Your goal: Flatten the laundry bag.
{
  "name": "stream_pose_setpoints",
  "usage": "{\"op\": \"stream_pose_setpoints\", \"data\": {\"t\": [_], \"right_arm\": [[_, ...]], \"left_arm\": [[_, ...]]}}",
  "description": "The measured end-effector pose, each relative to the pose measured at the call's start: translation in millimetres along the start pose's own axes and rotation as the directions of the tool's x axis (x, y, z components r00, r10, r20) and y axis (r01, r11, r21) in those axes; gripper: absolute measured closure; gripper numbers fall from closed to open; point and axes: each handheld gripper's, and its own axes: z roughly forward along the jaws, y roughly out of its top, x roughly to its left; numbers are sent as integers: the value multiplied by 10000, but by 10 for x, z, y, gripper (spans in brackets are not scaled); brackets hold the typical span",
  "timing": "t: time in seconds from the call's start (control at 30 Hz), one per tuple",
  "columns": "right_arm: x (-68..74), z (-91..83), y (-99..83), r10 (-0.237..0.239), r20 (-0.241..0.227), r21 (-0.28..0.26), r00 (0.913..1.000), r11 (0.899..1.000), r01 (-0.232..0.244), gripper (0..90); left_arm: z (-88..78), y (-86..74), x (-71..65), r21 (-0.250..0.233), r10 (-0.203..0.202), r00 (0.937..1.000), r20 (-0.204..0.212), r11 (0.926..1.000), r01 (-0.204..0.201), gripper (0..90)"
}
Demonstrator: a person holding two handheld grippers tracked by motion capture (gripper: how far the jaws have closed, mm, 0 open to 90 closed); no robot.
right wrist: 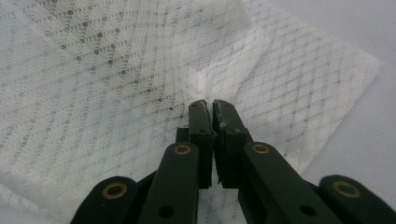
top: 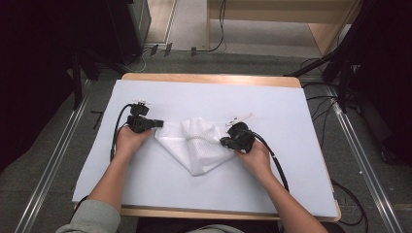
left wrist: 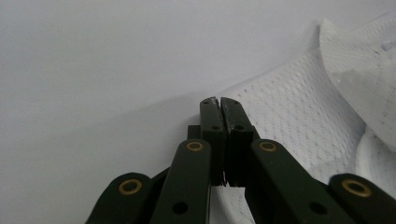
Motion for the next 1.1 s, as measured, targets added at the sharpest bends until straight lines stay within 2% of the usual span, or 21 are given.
{"op": "stream_pose_setpoints", "data": {"t": [0.07,0.13,0.2,0.23,0.27,0.37,0.63,0.73,0.77,0.8,0.9,1.0,1.1], "right_arm": [[-1,-3,4,79,-12,24,10000,10000,-79,900],[-11,-14,13,131,-95,51,9999,9999,-131,900],[-24,-111,36,292,-65,-51,9996,9996,-292,900],[-24,-111,36,292,-65,-51,9996,9996,-292,900],[-39,-207,48,156,68,-274,9999,9995,-154,900],[-54,-296,49,144,224,-330,9996,9994,-136,900],[-149,-594,-34,346,627,-563,9974,9979,-311,900],[-183,-644,-98,389,640,-603,9972,9976,-351,900],[-188,-679,-154,590,586,-560,9965,9969,-557,900],[-188,-679,-154,590,586,-560,9965,9969,-557,900],[-186,-746,-267,809,415,-502,9959,9956,-788,900],[-156,-814,-417,783,431,-337,9960,9965,-769,900],[-137,-854,-554,894,291,-154,9956,9959,-890,900]], "left_arm": [[-4,3,6,-28,-111,9999,59,9999,111,900],[-24,10,13,-139,-112,9999,-50,9998,112,900],[-91,21,44,-567,-338,9994,-18,9978,336,900],[-91,21,44,-567,-338,9994,-18,9978,336,900],[-111,23,55,-672,-406,9992,-59,9969,401,900],[-147,18,100,-779,-543,9983,-196,9956,526,900],[-245,-1,216,-1342,-1044,9929,-561,9863,961,900],[-262,-11,265,-1331,-1131,9916,-633,9856,1039,900],[-260,-14,279,-1388,-1217,9906,-623,9840,1121,900],[-262,-15,297,-1362,-1249,9901,-636,9839,1154,900],[-251,-7,348,-1302,-1282,9892,-709,9844,1182,900],[-231,21,384,-1279,-1211,9901,-715,9855,1113,900],[-193,33,405,-1309,-1328,9896,-548,9835,1247,900]]}}
